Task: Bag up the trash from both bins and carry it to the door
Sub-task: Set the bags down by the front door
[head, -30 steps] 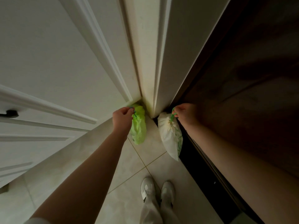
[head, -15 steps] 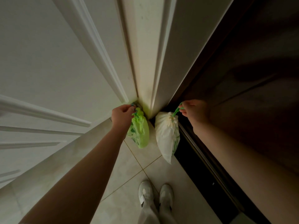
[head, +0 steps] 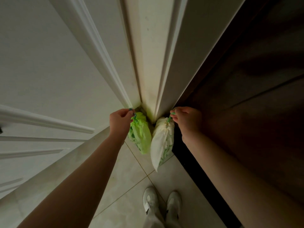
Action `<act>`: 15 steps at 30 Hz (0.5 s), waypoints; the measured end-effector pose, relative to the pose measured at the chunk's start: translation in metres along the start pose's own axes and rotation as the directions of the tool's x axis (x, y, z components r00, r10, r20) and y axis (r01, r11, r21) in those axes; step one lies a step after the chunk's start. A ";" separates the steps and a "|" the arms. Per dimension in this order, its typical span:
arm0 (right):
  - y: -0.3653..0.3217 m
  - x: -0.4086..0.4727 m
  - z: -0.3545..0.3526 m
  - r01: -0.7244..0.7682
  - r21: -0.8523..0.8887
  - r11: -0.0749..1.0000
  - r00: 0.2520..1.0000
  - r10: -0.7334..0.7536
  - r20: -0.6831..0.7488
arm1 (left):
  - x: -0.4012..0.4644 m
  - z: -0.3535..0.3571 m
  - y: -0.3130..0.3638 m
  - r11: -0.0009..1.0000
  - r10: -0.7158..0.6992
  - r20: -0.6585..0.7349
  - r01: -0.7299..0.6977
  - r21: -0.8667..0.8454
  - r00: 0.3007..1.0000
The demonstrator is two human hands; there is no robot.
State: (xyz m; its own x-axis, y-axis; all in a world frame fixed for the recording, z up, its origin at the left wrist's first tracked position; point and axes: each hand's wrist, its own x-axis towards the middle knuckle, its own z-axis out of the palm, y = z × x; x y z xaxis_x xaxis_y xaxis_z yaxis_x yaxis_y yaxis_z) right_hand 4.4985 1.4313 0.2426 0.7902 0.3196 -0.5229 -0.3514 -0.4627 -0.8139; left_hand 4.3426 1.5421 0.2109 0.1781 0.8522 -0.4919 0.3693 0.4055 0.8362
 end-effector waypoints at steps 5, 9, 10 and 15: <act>-0.006 0.008 -0.016 -0.061 0.082 0.995 0.997 0.065 -0.051 | -0.002 0.000 -0.005 1.000 -0.021 0.009 0.021 0.011 1.000; -0.007 0.004 -0.016 -0.062 0.077 0.995 0.998 0.063 -0.020 | -0.004 -0.001 -0.006 0.999 -0.016 0.016 0.015 0.039 1.000; -0.008 0.003 -0.015 -0.048 0.069 0.997 0.999 0.049 -0.017 | -0.004 -0.001 -0.005 0.999 -0.008 0.019 0.007 0.048 1.000; -0.012 0.002 -0.014 0.045 0.086 0.995 0.997 -0.040 -0.060 | -0.005 -0.002 -0.004 0.999 0.009 0.007 -0.009 0.052 1.000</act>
State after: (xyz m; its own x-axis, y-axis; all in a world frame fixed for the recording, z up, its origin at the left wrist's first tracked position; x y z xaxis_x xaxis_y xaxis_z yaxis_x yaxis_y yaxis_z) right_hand 4.5110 1.4254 0.2549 0.8324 0.2873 -0.4740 -0.3577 -0.3747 -0.8553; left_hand 4.3385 1.5372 0.2102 0.1881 0.8533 -0.4863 0.4145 0.3799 0.8270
